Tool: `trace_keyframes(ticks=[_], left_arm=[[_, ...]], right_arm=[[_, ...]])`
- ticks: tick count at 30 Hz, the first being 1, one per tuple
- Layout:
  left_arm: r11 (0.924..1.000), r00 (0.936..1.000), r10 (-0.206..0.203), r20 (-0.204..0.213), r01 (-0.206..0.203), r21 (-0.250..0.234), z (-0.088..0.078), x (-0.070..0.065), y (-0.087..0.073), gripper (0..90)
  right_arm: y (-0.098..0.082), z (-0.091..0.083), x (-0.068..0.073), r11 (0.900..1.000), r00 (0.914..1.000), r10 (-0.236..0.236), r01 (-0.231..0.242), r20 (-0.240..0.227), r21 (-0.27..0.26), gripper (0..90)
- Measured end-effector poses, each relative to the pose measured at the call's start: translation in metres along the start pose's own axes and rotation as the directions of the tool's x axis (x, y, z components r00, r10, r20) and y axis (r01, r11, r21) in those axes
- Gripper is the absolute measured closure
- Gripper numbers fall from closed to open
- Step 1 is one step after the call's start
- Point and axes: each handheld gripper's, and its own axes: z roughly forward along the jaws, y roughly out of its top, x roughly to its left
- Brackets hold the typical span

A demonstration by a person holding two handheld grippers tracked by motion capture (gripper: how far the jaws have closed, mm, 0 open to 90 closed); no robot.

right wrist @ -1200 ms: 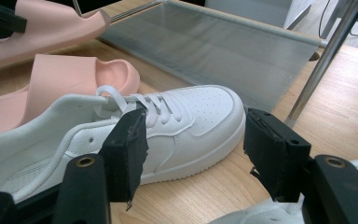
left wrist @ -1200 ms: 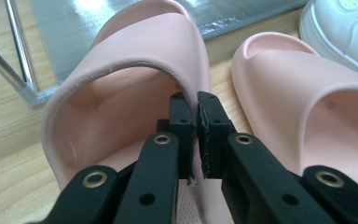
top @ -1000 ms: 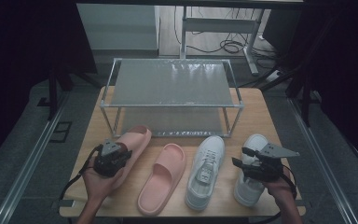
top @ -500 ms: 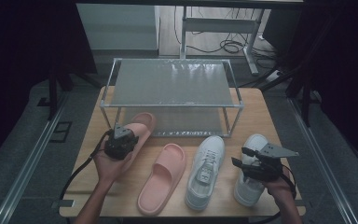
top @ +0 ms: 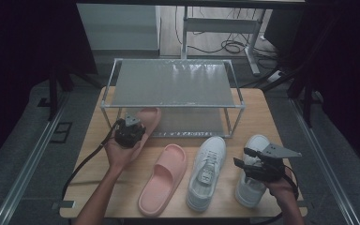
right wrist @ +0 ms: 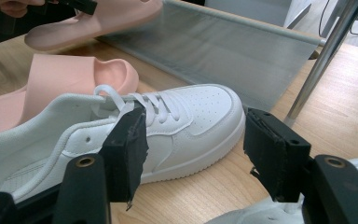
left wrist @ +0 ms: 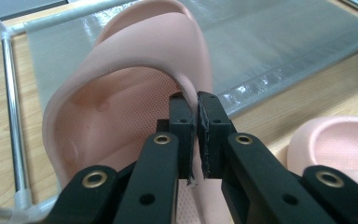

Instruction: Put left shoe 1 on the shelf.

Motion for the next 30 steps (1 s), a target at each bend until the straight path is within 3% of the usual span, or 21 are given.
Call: trace_keyframes(ticks=[18, 26, 30], left_arm=[[0.9994, 0.9991, 0.027, -0.033, -0.026, 0.024, 0.036, -0.008, 0.021, 85.8], [0.9994, 0.9977, 0.016, -0.066, -0.018, -0.030, 0.045, -0.015, 0.027, 84.7], [0.9994, 0.9978, 0.019, -0.063, -0.020, -0.029, 0.048, -0.019, 0.024, 84.1]], right_arm=[[0.000, -0.001, -0.001, 1.000, 1.0000, 0.005, -0.005, 0.001, -0.005, 39.8], [0.000, 0.000, 0.000, 1.000, 1.0000, 0.001, -0.001, 0.000, 0.000, 39.8], [0.000, 0.000, 0.000, 1.000, 1.0000, 0.000, 0.000, 0.000, 0.000, 39.9]])
